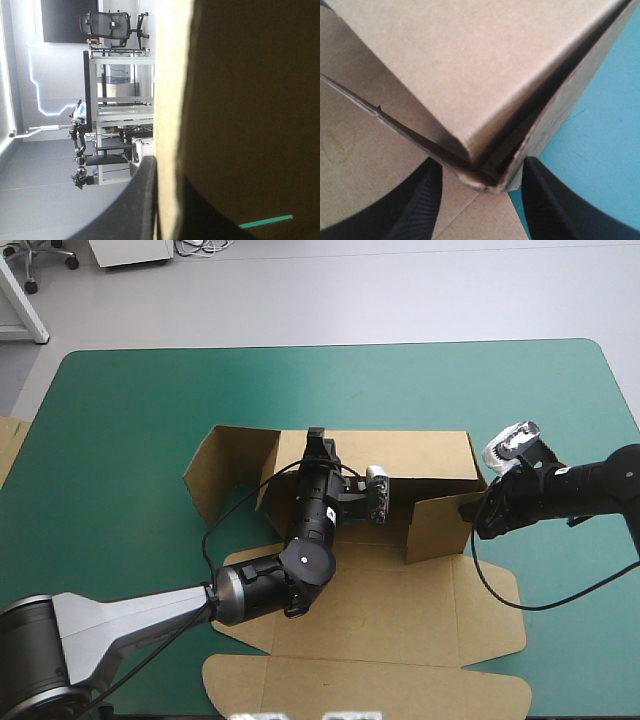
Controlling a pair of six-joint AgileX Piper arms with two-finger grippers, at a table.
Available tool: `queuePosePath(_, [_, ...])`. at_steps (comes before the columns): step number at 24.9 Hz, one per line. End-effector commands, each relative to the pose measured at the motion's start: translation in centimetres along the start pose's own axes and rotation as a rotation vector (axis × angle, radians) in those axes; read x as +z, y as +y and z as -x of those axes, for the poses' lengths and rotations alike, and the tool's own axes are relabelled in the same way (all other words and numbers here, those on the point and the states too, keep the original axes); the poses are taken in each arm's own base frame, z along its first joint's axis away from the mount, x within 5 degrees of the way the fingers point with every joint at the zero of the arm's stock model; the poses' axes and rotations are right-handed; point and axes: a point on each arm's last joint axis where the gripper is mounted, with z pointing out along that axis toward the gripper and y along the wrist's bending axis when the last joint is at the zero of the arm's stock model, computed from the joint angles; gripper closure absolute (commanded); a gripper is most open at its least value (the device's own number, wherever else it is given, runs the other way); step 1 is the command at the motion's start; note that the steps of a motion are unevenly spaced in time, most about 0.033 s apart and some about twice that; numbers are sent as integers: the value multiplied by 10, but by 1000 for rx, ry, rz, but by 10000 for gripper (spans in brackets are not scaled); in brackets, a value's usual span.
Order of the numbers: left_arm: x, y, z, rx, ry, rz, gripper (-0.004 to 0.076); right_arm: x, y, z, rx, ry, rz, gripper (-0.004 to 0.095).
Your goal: Fold the box
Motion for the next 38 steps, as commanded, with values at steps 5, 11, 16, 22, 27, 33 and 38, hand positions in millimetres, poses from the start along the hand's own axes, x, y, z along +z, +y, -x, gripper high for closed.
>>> queuePosePath(5, [-11,21,2,-43,-46,49,734,-4,3,4,68,-115,-45,378])
queuePosePath(11, [-11,21,2,-70,-44,48,734,1,15,-22,75,-244,-142,378])
queuePosePath(16, [-11,19,1,-92,-39,32,734,3,23,-31,52,-286,-166,377])
queuePosePath(22, [-11,17,0,-109,-25,8,734,16,41,-12,-7,-348,-238,378])
queuePosePath(27, [-11,17,0,-109,-23,9,734,22,53,0,6,-418,-318,391])
queuePosePath(33, [-11,17,0,-109,-23,9,734,22,53,2,32,-434,-336,617])
queuePosePath(38, [-11,17,0,-109,-26,8,734,32,49,1,46,-400,-329,932])
